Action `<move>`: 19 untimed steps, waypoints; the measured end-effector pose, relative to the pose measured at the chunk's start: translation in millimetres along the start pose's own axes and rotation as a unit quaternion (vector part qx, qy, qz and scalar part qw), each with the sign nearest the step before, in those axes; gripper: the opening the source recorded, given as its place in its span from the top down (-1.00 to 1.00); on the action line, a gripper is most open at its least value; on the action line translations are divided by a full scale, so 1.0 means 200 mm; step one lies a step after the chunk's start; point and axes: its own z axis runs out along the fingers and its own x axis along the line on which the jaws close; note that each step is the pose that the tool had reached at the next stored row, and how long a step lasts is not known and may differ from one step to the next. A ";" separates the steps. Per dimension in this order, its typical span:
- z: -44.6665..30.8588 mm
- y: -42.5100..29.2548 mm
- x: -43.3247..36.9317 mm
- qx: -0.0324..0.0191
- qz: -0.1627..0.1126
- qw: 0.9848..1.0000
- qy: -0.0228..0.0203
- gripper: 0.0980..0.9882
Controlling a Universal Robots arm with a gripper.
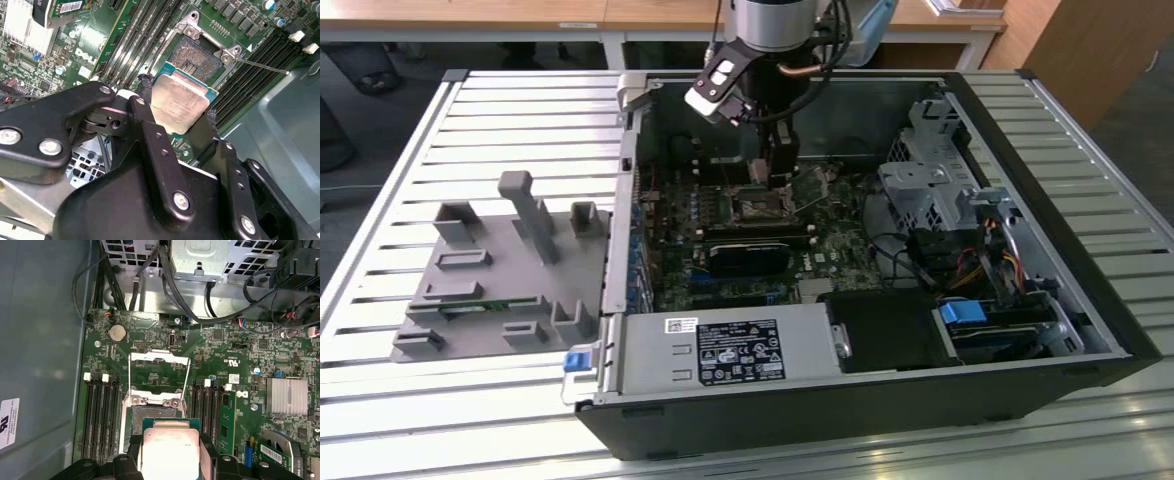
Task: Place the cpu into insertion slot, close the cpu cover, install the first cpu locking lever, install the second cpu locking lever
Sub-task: 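Place the cpu into insertion slot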
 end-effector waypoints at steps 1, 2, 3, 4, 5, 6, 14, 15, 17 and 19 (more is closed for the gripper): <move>0.004 0.000 0.001 0.000 0.000 1.000 0.000 0.01; 0.008 -0.001 0.002 0.000 0.000 1.000 0.000 0.01; 0.012 -0.001 0.003 0.000 0.000 1.000 0.000 0.01; 0.017 -0.001 0.005 0.000 0.000 1.000 0.000 0.01; 0.020 -0.001 0.007 0.000 0.000 1.000 0.000 0.01; 0.024 -0.002 0.009 0.000 0.000 1.000 0.000 0.01; 0.053 -0.004 0.013 0.000 0.000 1.000 0.000 0.01; 0.057 -0.004 0.013 0.000 0.000 1.000 0.000 0.01; 0.063 -0.005 0.014 0.000 0.000 1.000 0.000 0.01; 0.070 -0.005 0.015 0.000 0.000 1.000 0.000 0.01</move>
